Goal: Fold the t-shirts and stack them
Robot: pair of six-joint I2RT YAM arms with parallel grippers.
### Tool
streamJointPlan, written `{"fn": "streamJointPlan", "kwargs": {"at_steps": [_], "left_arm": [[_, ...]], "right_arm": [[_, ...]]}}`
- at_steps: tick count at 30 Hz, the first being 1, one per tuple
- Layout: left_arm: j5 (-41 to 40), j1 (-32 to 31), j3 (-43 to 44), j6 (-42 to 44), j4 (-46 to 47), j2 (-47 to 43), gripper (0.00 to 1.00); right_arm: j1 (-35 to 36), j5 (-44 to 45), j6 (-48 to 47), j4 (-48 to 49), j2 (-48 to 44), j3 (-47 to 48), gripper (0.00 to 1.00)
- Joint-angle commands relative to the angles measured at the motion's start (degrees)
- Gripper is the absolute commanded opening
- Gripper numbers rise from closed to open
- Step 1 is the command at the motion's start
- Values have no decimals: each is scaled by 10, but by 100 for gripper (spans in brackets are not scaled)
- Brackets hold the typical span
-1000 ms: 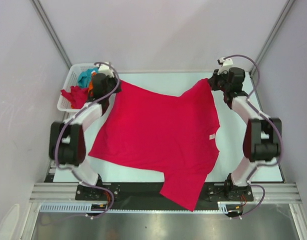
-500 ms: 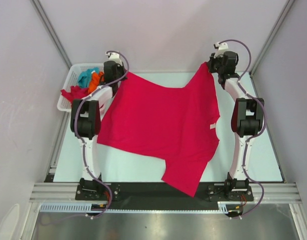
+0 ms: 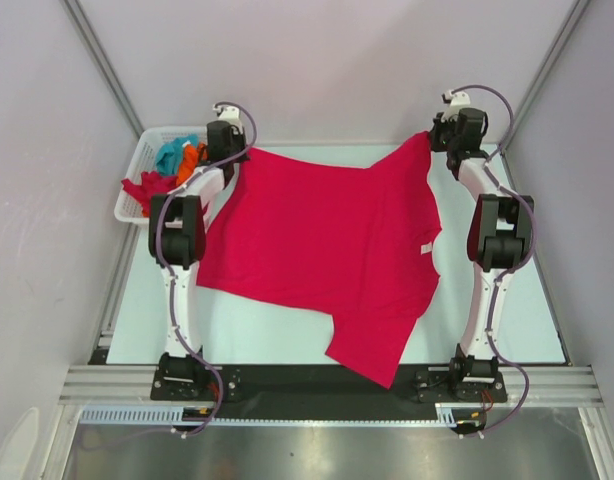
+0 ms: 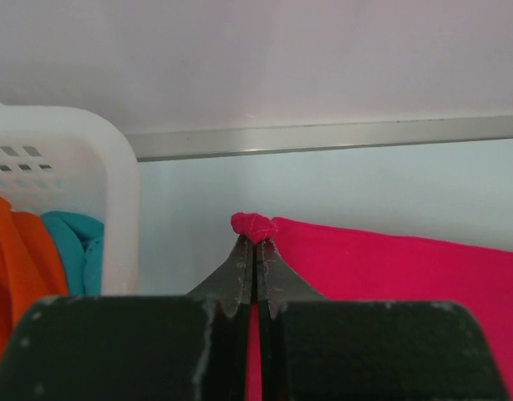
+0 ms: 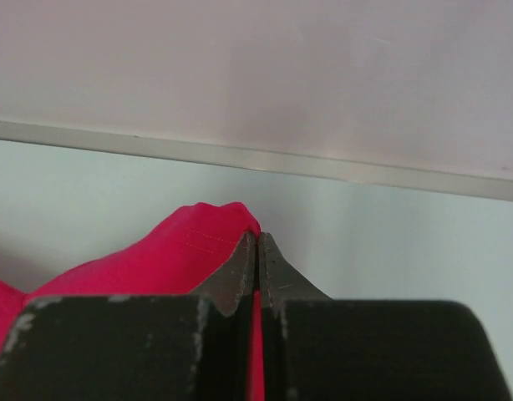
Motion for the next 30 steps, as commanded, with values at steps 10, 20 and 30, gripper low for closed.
{"fn": "streamJointPlan", "kwargs": {"at_steps": [10, 20, 30], "left_arm": [[-18, 9, 61, 108, -73, 5, 0], [62, 17, 97, 125, -81, 24, 0], [84, 35, 82, 106, -66, 16, 0]], "right_arm": [[6, 37, -24, -41, 16, 53, 0], [-1, 19, 4, -42, 24, 58, 0], [10, 8, 12, -50, 10, 44, 0]]}}
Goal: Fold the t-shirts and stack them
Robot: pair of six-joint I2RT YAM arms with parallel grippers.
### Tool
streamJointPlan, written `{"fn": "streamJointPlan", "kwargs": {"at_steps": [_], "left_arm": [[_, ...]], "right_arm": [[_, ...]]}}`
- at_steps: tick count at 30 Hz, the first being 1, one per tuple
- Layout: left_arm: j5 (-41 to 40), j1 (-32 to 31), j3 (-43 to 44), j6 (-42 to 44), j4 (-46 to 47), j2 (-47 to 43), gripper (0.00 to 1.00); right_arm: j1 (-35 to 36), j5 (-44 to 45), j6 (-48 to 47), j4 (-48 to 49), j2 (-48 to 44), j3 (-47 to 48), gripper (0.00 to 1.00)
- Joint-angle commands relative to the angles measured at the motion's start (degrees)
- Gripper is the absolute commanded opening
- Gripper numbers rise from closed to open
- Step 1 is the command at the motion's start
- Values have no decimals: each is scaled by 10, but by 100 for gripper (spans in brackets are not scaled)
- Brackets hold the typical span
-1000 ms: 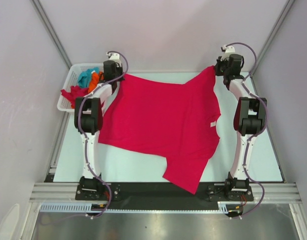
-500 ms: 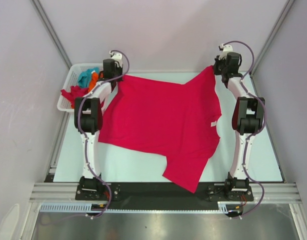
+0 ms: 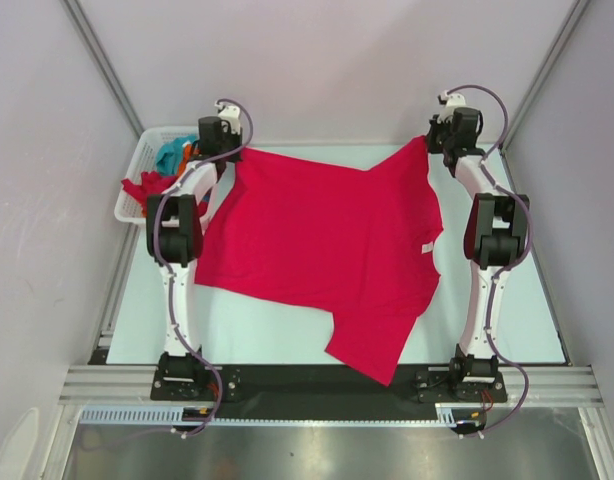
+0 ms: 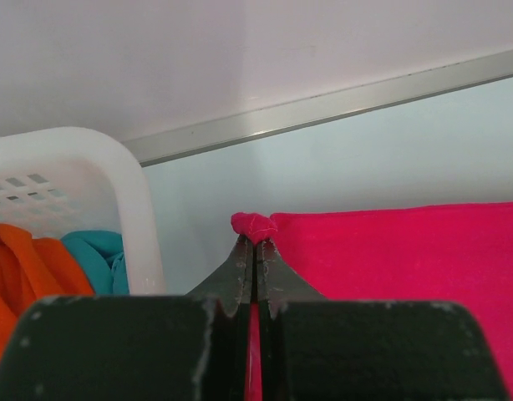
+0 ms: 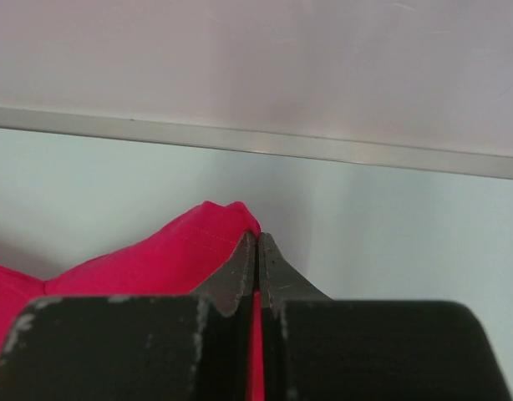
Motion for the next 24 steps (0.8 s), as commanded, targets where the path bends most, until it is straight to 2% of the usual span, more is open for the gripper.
{"fn": "streamJointPlan", "kwargs": {"at_steps": [1, 6, 12, 24], "left_arm": [[16, 12, -2, -1, 29, -15, 0], [53, 20, -53, 16, 69, -40, 0], [126, 61, -80, -17, 97, -62, 0], [257, 88, -156, -20, 167, -119, 0]], "right_arm": [[7, -6, 5, 8, -18, 2, 0], [8, -14, 12, 23, -29, -6, 0], [5, -23, 16, 56, -66, -58, 0], [8, -21, 2, 110, -186, -189, 0]]}}
